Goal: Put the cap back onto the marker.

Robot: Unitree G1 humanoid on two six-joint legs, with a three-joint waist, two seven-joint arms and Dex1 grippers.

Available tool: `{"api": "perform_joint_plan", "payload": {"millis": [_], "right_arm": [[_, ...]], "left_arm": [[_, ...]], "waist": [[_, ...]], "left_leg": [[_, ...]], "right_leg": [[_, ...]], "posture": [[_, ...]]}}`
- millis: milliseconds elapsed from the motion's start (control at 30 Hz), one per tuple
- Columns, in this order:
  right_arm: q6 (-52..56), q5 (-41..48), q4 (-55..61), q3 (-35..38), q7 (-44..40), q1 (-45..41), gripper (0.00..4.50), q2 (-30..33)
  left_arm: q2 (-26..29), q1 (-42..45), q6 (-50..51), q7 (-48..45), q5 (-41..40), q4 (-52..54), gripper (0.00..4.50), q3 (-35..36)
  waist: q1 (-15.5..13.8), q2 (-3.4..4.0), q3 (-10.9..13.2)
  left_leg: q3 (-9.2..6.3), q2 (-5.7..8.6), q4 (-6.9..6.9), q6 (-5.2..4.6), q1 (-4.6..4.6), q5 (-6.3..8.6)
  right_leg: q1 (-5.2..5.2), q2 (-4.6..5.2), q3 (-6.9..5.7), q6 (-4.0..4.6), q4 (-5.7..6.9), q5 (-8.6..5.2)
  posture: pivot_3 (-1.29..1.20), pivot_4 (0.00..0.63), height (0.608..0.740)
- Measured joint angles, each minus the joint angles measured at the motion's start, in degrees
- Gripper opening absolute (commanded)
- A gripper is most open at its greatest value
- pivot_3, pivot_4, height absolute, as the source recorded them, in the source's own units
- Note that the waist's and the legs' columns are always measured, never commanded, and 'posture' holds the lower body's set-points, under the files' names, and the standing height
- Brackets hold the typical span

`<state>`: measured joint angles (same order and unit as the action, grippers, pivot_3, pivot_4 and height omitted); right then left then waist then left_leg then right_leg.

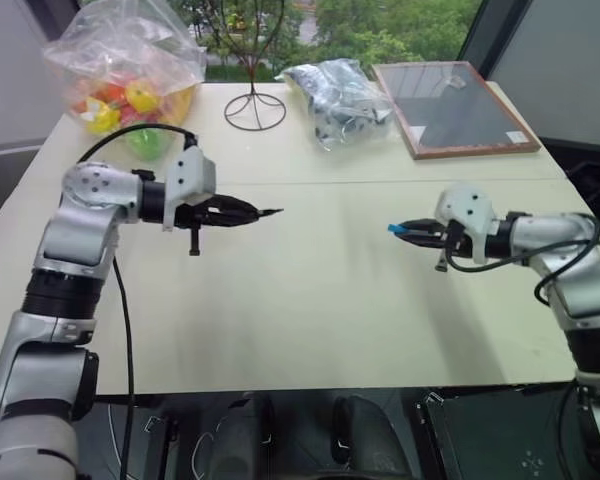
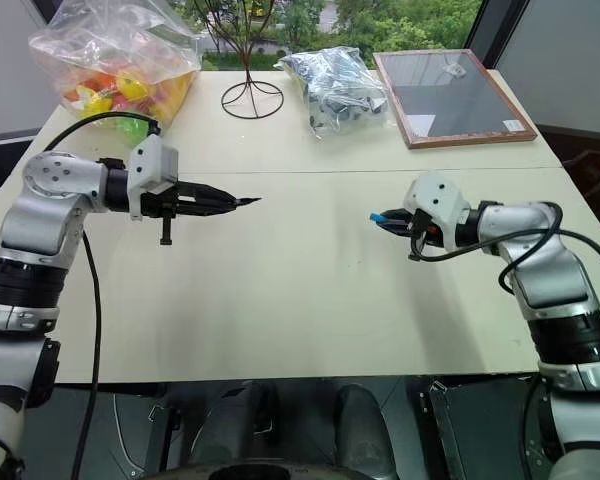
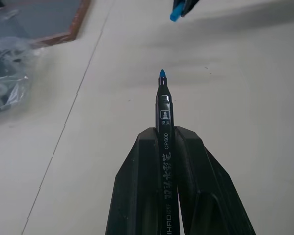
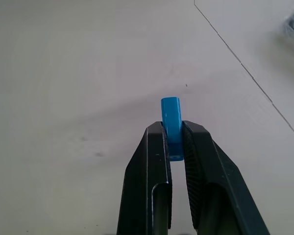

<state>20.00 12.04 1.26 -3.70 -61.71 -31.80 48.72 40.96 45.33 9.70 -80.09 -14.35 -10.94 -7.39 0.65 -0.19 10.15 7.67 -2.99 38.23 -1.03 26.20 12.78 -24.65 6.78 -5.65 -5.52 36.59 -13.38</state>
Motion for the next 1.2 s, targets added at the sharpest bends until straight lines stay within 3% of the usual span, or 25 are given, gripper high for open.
{"api": "perform_joint_plan", "payload": {"millis": [167,500,1200], "right_arm": [[-2.36,-0.75,-0.63,-2.24,-2.79,-5.41,0.03,-0.72],[-5.81,-1.77,-1.78,-5.13,-5.57,-5.63,0.03,-3.85],[2.51,0.00,8.79,-6.68,-4.28,-6.19,0.03,-7.26]], "left_arm": [[-1.56,2.27,-0.72,-2.66,0.00,-0.36,0.00,-1.55],[-4.60,4.15,-2.51,-3.60,0.46,-3.08,0.00,-3.03],[-8.91,5.24,-6.80,-3.72,2.63,-9.48,0.00,-4.85]], "waist": [[-0.21,0.00,0.00],[-0.03,-0.01,0.00],[-0.10,-0.01,0.00]], "left_leg": [[0.01,0.00,0.01,0.08,0.02,-0.05],[0.01,0.00,0.03,0.09,0.03,-0.06],[-0.01,0.00,0.05,0.08,0.04,-0.05]], "right_leg": [[0.01,0.01,0.00,0.00,-0.02,0.00],[-0.01,0.01,0.00,-0.01,0.03,0.00],[-0.02,0.01,0.00,0.00,0.04,0.00]], "posture": [[0.00,0.150,0.740],[0.00,0.150,0.740],[0.00,0.150,0.740]]}}
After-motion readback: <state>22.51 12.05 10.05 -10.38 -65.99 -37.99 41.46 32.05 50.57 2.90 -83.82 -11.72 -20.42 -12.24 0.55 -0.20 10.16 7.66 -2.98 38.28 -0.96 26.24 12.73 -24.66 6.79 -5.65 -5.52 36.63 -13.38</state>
